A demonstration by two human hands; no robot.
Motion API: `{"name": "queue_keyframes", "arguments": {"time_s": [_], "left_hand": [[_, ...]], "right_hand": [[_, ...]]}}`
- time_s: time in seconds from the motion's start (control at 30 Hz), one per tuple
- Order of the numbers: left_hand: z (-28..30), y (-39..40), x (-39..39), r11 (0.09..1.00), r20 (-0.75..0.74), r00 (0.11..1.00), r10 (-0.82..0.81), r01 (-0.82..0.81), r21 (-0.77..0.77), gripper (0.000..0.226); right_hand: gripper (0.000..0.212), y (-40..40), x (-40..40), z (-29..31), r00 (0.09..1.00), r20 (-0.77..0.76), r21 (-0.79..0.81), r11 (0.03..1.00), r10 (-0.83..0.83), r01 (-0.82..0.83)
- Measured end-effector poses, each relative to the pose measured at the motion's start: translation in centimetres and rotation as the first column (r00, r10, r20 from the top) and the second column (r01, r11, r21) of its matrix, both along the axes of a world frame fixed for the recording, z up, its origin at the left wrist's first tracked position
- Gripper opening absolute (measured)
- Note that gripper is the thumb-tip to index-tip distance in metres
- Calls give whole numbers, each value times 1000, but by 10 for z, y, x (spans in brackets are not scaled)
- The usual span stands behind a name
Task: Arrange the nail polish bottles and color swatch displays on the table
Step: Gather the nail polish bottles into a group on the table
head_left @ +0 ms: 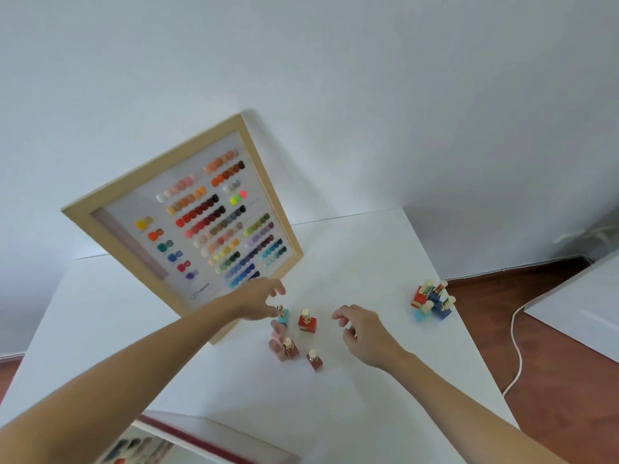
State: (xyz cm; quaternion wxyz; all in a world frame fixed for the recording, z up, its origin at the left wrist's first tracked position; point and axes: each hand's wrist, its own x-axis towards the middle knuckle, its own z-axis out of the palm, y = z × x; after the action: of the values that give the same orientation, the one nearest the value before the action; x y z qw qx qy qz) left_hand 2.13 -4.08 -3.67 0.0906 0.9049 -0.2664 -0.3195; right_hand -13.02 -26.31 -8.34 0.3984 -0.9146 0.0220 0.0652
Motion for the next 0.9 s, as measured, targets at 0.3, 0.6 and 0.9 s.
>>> {"name": "queue_keyframes", "arguments": {"time_s": [0.3, 0.6, 0.9], "left_hand": [[-25, 6, -14, 996, -58, 995, -78, 80, 30, 67], [-41, -4, -17, 990, 80, 988, -130, 125, 65, 45], [-49, -9, -21, 984, 193, 966, -173, 159, 85, 23]], "right_hand": [[29, 56, -16, -13, 990, -122, -17, 997, 74, -77], [13, 73, 3, -18, 999, 18, -122, 992, -34, 36], [56, 82, 22, -19, 989, -7, -136, 980, -148, 146]]}}
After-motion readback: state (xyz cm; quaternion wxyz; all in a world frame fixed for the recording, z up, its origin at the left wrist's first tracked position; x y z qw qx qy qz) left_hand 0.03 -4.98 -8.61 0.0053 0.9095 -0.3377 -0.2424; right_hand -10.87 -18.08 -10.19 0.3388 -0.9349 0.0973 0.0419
